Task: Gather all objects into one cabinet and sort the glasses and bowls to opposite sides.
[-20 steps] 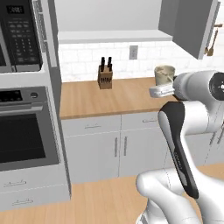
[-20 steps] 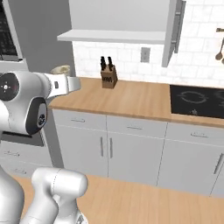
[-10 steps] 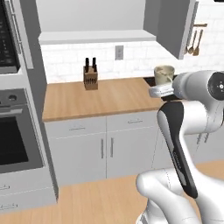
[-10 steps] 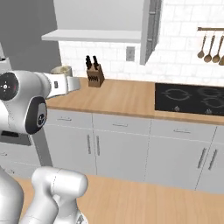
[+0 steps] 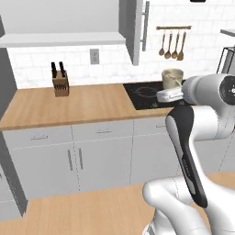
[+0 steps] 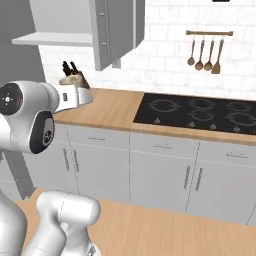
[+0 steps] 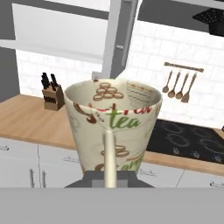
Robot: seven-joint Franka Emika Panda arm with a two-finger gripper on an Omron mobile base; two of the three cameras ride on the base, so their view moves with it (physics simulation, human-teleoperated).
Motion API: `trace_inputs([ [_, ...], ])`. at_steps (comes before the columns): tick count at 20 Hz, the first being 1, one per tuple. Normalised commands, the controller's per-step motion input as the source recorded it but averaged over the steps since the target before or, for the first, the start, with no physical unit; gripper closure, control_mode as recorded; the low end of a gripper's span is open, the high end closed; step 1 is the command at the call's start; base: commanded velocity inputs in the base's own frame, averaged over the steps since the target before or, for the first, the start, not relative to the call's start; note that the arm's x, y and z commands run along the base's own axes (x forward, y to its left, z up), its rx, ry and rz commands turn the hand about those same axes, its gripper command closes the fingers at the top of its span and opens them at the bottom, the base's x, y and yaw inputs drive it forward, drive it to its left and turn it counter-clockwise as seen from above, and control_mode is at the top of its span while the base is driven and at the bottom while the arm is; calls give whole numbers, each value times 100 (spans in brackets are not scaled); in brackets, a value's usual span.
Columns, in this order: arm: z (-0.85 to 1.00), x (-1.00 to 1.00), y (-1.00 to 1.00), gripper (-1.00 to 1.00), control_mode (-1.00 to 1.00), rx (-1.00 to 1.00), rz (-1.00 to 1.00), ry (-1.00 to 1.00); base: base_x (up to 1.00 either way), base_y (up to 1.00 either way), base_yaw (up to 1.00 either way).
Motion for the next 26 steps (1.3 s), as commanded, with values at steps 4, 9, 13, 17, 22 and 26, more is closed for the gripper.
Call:
trace_inputs([
  [4, 0, 0, 0, 100, 100, 0, 0, 0, 0, -100, 10],
  [9, 0, 0, 0, 100, 100, 0, 0, 0, 0, -100, 4],
  [13, 0, 0, 0, 100, 100, 0, 0, 0, 0, -100, 2],
  [17, 0, 0, 0, 100, 100, 0, 0, 0, 0, -100, 2],
  [22, 0, 0, 0, 100, 100, 0, 0, 0, 0, -100, 2],
  [26, 0, 0, 0, 100, 100, 0, 0, 0, 0, -100, 3],
])
